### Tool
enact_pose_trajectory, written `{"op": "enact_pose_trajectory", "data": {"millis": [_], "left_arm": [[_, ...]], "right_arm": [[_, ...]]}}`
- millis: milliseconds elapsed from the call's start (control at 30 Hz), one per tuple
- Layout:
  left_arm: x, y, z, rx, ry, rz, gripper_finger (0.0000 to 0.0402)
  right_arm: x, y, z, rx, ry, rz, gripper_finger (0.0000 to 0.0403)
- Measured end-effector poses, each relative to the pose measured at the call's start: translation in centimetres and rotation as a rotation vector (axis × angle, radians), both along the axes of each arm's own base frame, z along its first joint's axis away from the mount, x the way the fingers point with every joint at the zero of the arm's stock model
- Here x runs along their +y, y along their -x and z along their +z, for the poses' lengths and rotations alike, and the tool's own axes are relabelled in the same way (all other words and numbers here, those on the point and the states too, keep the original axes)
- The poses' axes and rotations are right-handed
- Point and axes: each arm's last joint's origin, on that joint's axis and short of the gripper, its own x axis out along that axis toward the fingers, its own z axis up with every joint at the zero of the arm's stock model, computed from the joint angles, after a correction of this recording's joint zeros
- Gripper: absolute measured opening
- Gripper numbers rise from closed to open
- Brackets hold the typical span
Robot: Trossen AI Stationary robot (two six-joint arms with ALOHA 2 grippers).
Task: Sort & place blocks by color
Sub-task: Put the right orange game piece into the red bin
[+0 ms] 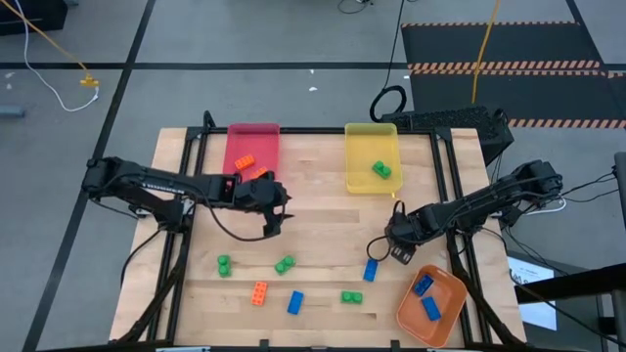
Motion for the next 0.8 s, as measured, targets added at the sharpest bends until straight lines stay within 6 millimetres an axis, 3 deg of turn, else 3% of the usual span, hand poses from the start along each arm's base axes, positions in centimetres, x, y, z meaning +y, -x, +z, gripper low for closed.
{"op": "enact_pose_trajectory", "data": {"millis": [67,167,367,533,667,800], "left_arm": [[-0.2,0.0,-0.1,-0.004,-0.015,-0.019,0.0251],[-0.4,-0.3,0.2,-0.041,-0.043,-0.053,0.0252],[-1.3,-0.8,1.0,-0.136,-0.140,-0.182,0.0253],[-2.3,-1.0,1.5,-0.158,-0.420,-0.348,0.0253],[-2.6,-1.1,1.7,-0.141,-0.627,-0.421,0.0257],[-2.6,-1.1,1.7,-0.126,-0.727,-0.490,0.0269]], "right_arm": [[0.2,-0.7,0.1,-0.077,-0.010,0.065,0.0121],[0.4,-1.9,0.3,-0.212,0.001,0.168,0.0121],[-0.6,-4.0,1.1,-0.441,0.221,0.296,0.0121],[-1.9,-6.6,2.8,-0.723,0.364,0.365,0.0121],[-2.9,-8.3,4.8,-0.990,0.313,0.411,0.0121],[-4.1,-8.8,5.7,-1.108,0.269,0.416,0.0121]]}}
